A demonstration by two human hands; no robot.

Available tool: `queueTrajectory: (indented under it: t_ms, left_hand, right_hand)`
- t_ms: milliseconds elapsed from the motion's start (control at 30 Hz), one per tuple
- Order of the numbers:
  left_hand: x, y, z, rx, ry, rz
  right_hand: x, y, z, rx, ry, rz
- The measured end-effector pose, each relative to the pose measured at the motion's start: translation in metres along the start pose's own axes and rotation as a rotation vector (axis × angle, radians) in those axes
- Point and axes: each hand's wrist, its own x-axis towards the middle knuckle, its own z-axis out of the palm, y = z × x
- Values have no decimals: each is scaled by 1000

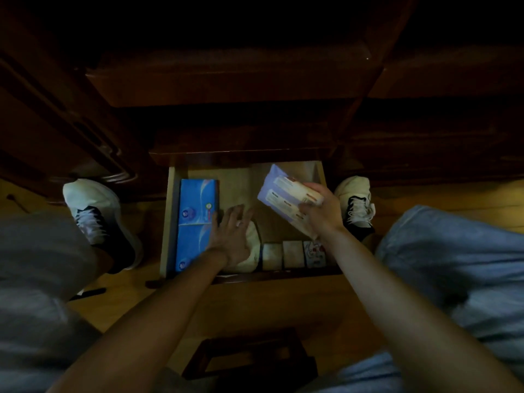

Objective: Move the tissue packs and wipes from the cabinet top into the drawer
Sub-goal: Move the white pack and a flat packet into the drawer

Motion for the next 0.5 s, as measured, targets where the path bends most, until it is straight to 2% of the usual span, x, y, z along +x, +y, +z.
queueTrajectory:
  t_ms: [133,267,400,500]
  left_hand:
    - [7,7,2,-45,66,10]
    - [6,-3,17,-65,-12,-63]
    - [3,-13,24,11,15,-3]
    - [5,-12,21,-5,23,-7]
  right_hand:
    - [46,-6,5,-413,-167,-155]
    - [75,5,15,-654,-344,-164]
    - [88,22,23,-719,-425,-152]
    - [93,27,25,-703,-383,-171]
